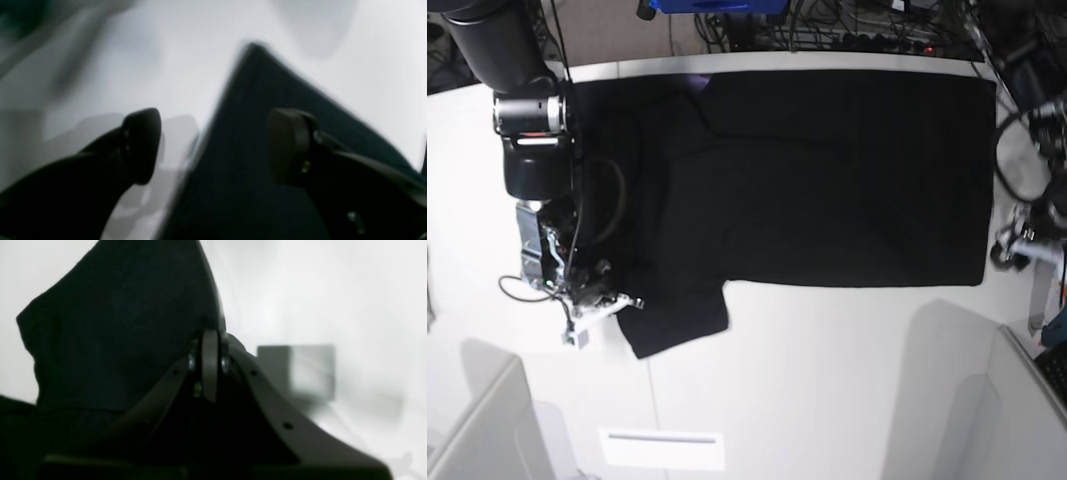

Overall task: Fold the T-shirt properly
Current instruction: 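Move left gripper to the opposite hem corner and grasp both corners, then lift the grasped edge and fold it over onto the other edge, then release and regrasp the folded strip ends with both grippers, then pull the strip ends apart with both grippers to straighten it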

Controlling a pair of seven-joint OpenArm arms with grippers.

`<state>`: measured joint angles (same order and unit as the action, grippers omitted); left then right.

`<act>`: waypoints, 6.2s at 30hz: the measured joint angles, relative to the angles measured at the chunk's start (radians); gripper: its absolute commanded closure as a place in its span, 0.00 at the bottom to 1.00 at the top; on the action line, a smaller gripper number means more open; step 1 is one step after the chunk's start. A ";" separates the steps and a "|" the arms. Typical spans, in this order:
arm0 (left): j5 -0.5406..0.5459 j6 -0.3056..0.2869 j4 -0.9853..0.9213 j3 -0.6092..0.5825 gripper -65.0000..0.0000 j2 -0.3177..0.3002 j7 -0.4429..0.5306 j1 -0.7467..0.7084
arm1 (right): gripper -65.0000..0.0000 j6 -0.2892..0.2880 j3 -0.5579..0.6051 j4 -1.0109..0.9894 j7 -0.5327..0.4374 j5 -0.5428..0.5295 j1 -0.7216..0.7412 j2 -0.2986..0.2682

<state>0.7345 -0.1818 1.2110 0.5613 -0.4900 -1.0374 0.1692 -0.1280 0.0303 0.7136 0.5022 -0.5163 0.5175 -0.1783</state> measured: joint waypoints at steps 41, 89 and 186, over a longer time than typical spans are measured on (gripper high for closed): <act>-0.177 -0.001 -0.524 -0.438 1.00 0.021 0.421 0.304 | 1.00 -0.001 0.000 0.000 0.006 -0.002 0.002 -0.003; -0.178 -0.367 0.318 0.006 1.00 0.008 -0.105 -0.284 | 1.00 -0.005 -0.400 1.283 0.389 -0.010 -0.779 0.090; -0.115 -0.500 0.508 0.424 0.97 0.190 -0.207 -0.405 | 1.00 -0.127 -0.362 1.257 0.246 -0.130 -0.917 0.151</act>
<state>0.6197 -0.6815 1.7191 0.9852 -0.3000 -1.2446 -0.2356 -0.2554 -0.3317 1.9709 0.7479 -0.6460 -0.3996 -0.0273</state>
